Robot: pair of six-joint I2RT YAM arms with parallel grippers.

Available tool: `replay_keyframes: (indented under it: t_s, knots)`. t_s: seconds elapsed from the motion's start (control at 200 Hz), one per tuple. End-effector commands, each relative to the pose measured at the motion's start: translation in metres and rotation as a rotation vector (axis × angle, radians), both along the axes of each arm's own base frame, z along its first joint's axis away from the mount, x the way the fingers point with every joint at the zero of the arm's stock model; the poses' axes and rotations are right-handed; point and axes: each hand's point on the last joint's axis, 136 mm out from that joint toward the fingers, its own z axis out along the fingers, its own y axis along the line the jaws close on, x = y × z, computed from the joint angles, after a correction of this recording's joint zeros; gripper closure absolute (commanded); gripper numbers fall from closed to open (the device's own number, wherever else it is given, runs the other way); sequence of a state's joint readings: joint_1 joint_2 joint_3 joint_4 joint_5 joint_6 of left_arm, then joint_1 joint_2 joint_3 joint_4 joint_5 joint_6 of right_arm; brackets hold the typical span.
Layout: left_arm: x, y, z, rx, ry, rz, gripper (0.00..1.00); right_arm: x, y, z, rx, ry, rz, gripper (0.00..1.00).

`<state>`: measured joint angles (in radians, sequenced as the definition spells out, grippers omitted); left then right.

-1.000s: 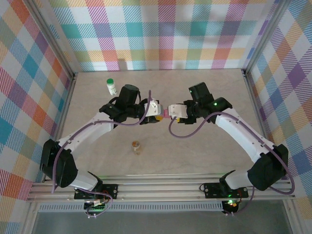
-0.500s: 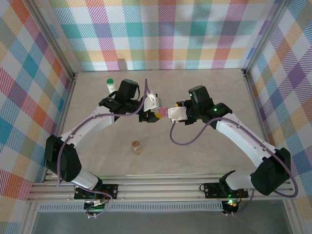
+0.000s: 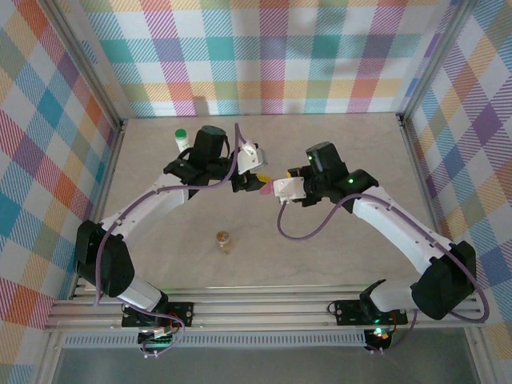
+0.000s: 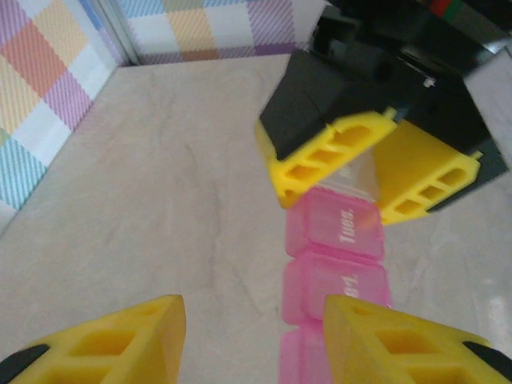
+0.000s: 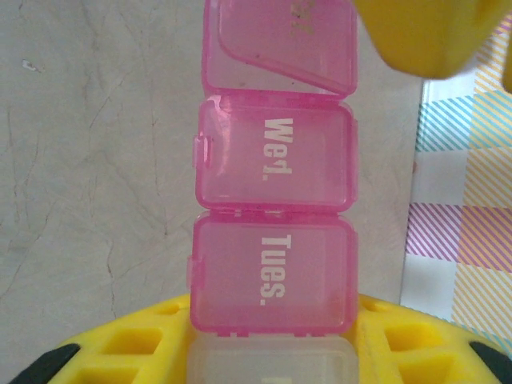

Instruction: Sort the pills into containers

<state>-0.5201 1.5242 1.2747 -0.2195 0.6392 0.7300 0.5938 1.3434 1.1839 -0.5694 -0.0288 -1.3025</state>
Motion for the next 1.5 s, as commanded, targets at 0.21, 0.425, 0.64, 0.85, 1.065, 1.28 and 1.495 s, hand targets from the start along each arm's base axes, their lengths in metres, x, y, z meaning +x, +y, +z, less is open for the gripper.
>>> replay_keyframes:
  t_s: [0.21, 0.425, 0.64, 0.85, 1.065, 1.28, 1.495]
  knots:
    - [-0.037, 0.018, -0.015, 0.046, -0.254, -0.005, 0.33, -0.006, 0.001, -0.010, -0.023, 0.078, 0.000, 1.00]
    - [-0.038, 0.017, -0.016, -0.001, -0.312, 0.074, 0.00, -0.007, 0.004, -0.009, -0.012, 0.092, 0.006, 1.00]
    - [-0.031, 0.006, -0.014, -0.009, -0.279, 0.080, 0.00, -0.012, 0.005, -0.009, 0.000, 0.102, 0.018, 1.00]
    - [-0.021, 0.001, -0.002, -0.007, -0.293, 0.096, 0.00, -0.015, 0.006, -0.008, 0.002, 0.099, 0.028, 1.00]
    - [-0.005, 0.001, 0.003, 0.023, -0.301, 0.145, 0.01, -0.017, 0.007, -0.009, -0.004, 0.097, 0.037, 1.00]
    - [0.012, 0.006, -0.001, 0.050, -0.291, 0.191, 0.02, -0.024, 0.011, -0.006, 0.019, 0.102, 0.063, 1.00]
    - [0.028, 0.018, -0.011, 0.069, -0.243, 0.230, 0.02, -0.028, 0.013, -0.012, 0.007, 0.096, 0.078, 1.00]
